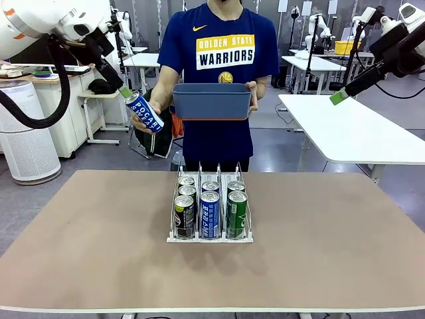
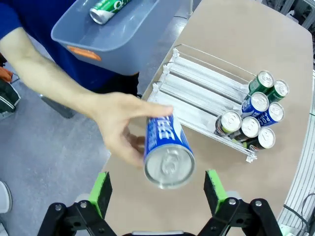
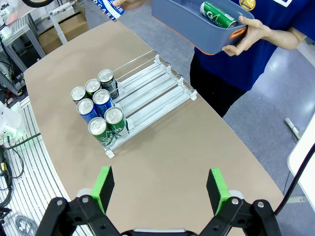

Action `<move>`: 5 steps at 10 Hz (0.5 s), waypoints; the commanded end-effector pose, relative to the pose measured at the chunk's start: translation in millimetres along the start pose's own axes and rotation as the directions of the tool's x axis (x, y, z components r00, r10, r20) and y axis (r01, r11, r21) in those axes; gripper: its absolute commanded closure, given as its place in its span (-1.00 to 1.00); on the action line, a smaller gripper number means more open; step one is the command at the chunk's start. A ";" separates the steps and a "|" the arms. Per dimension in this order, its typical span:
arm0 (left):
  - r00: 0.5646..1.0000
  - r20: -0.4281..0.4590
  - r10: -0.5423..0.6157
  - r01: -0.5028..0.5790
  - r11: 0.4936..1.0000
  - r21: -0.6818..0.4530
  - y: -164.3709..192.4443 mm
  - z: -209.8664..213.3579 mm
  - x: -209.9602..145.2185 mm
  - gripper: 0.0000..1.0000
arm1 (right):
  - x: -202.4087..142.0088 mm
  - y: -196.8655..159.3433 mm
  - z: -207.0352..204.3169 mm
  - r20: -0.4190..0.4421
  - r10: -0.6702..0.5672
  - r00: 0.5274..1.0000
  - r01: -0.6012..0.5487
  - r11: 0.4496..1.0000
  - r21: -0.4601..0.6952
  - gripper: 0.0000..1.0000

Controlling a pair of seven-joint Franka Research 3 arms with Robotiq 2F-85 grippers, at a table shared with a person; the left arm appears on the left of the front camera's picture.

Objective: Fill the beverage cans into the dispenser.
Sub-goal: Pick up the Ionic drink handed by the human.

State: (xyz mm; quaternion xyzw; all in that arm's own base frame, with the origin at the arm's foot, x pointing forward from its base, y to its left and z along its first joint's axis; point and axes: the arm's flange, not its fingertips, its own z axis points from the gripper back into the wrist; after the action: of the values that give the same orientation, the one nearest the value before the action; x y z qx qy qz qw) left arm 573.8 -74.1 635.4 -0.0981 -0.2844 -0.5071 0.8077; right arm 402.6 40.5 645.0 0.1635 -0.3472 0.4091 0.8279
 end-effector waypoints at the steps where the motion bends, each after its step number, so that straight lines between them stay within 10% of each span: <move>1: 0.998 0.042 -0.037 0.037 0.999 0.014 10.6 -15.7 4.1 -1.00 | -1.2 0.4 -1.2 -0.001 -0.001 1.000 0.001 1.000 0.001 -1.00; 5: 0.997 0.052 -0.053 0.055 0.998 -0.035 8.1 -38.2 5.0 -1.00 | -1.2 0.4 -1.2 -0.001 -0.001 1.000 0.001 1.000 0.001 -1.00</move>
State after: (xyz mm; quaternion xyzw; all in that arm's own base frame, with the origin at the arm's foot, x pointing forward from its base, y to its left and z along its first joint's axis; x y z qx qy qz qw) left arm 595.9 -97.1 610.9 -0.1060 -0.2877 -0.5245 0.7943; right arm 402.5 40.5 645.0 0.1635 -0.3472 0.4091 0.8279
